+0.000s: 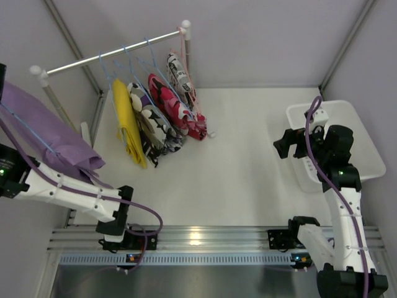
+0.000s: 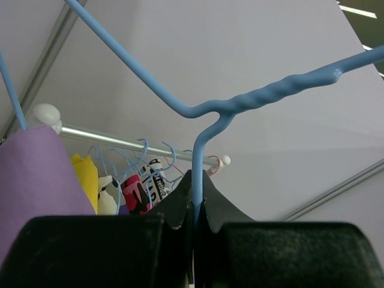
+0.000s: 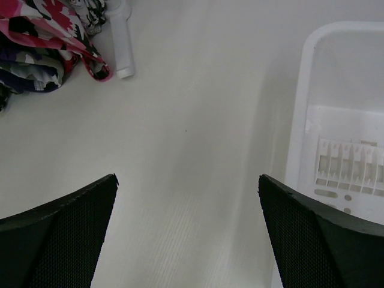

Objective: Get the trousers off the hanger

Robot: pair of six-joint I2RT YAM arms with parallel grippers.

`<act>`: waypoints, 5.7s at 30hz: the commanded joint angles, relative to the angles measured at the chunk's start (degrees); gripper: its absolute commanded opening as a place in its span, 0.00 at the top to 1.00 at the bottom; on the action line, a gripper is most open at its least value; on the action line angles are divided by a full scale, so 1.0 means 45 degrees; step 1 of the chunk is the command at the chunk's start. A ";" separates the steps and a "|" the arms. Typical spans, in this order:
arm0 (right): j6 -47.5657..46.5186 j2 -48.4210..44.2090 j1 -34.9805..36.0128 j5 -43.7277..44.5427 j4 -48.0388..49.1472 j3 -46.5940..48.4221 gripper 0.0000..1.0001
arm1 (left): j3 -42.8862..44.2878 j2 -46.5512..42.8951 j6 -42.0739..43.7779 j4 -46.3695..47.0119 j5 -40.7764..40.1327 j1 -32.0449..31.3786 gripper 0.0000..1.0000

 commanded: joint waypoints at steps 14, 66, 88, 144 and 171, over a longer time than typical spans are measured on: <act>0.0468 0.0387 0.0143 -0.0038 0.1113 0.0981 0.01 | -0.0023 0.1052 0.4347 -0.1903 0.1157 -0.0058 1.00; 0.0722 -0.0491 0.0514 0.1251 0.0157 0.0180 0.01 | -0.3021 0.3257 1.1946 -1.0126 -0.3814 -2.5310 1.00; -0.1502 -0.2735 0.0553 -0.1384 0.0176 -0.0561 0.00 | 0.2766 0.7808 0.8142 -0.6499 -1.3074 -2.8475 1.00; -0.4805 -0.2016 0.9867 0.6286 1.2401 -0.6500 0.01 | 0.3706 0.8903 0.3531 -0.2709 -1.3430 -2.9102 1.00; -0.5294 -0.1742 0.9948 0.7677 1.3457 -0.4489 0.12 | 0.2164 0.8552 0.3590 -0.3373 -1.3275 -2.9062 1.00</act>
